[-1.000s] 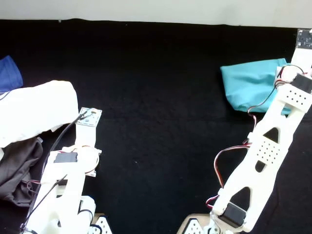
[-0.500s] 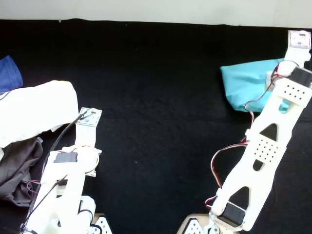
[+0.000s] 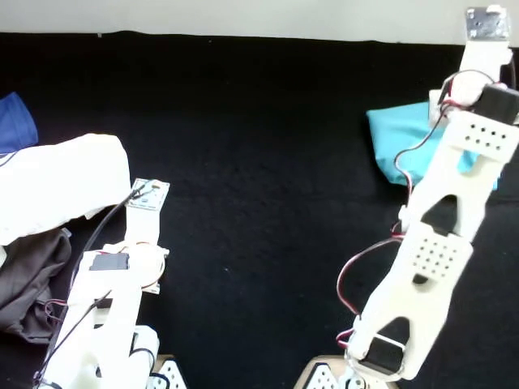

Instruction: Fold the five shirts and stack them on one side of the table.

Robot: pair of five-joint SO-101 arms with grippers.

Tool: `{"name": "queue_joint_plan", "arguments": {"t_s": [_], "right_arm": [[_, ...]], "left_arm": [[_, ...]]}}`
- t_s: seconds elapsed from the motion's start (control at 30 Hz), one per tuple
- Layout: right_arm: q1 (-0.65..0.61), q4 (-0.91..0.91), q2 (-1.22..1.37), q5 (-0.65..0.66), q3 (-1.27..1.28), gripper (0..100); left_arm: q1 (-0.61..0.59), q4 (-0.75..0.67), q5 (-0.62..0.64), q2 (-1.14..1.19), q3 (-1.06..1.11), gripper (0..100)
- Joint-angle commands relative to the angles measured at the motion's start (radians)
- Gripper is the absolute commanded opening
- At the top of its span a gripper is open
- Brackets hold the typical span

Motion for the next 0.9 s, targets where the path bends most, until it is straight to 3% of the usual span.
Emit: {"name": "queue_joint_plan", "arguments": {"t_s": [0.0,0.17,0.4,0.57,0.87], "right_arm": [[-0.050,0.016,-0.323,-0.011,0.446,3.3],[-0.193,-0.044,-0.731,-0.014,1.182,3.3],[-0.378,-0.549,-1.218,-0.100,2.026,3.3],[-0.452,-0.757,-1.412,-0.153,2.359,3.6],[-0.467,-1.162,-1.440,-0.160,2.792,3.6]], "left_arm": [[-0.010,-0.020,-0.003,-0.002,0.002,2],[-0.010,-0.020,-0.003,-0.002,0.002,2],[-0.010,-0.020,-0.003,-0.002,0.002,2],[-0.010,-0.020,-0.003,-0.002,0.002,2],[-0.010,-0.020,-0.003,-0.002,0.002,2]]}}
